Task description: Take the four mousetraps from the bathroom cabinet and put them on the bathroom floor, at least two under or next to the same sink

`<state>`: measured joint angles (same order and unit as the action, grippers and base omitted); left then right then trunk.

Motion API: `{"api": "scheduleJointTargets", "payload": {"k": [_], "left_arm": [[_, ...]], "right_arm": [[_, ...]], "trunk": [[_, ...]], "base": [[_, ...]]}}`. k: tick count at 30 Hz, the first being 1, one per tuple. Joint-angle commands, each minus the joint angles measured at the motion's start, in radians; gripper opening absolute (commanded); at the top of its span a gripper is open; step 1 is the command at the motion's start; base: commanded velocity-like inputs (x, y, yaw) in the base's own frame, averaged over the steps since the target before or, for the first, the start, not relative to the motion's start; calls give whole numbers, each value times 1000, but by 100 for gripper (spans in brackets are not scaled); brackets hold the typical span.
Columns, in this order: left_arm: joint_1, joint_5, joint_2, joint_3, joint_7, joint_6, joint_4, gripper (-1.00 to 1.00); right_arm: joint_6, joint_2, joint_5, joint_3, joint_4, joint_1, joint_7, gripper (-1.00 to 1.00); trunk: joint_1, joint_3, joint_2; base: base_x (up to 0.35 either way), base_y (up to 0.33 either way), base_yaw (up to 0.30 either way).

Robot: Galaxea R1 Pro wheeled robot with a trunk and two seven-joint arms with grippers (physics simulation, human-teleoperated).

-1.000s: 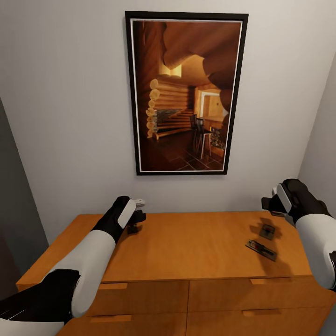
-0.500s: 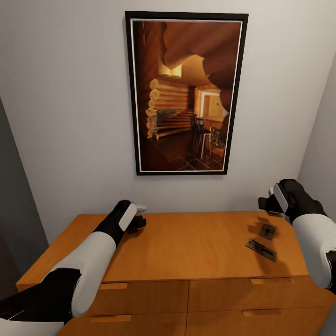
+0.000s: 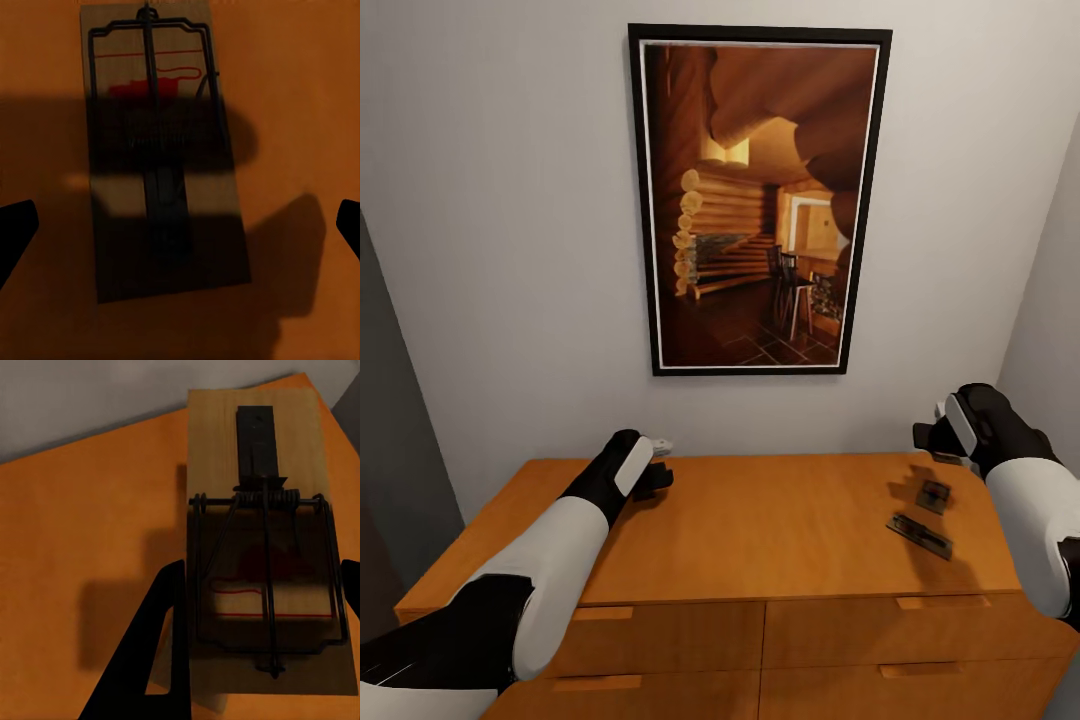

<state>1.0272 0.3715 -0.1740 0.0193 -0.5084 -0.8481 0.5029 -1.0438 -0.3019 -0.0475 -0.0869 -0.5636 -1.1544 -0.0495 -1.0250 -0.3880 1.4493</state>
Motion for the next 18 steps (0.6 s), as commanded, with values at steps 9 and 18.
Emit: {"api": "scheduleJointTargets", "payload": {"k": [9, 18], "left_arm": [[1, 8, -1, 8, -9, 15, 0, 100], [1, 9, -1, 10, -9, 17, 0, 100]], "right_arm": [[-3, 0, -4, -2, 16, -1, -6, -100], [-3, 0, -5, -2, 21, -1, -4, -100]], "trunk": [[0, -1, 1], [0, -1, 1]], "base": [[0, 0, 0], [0, 0, 0]]}}
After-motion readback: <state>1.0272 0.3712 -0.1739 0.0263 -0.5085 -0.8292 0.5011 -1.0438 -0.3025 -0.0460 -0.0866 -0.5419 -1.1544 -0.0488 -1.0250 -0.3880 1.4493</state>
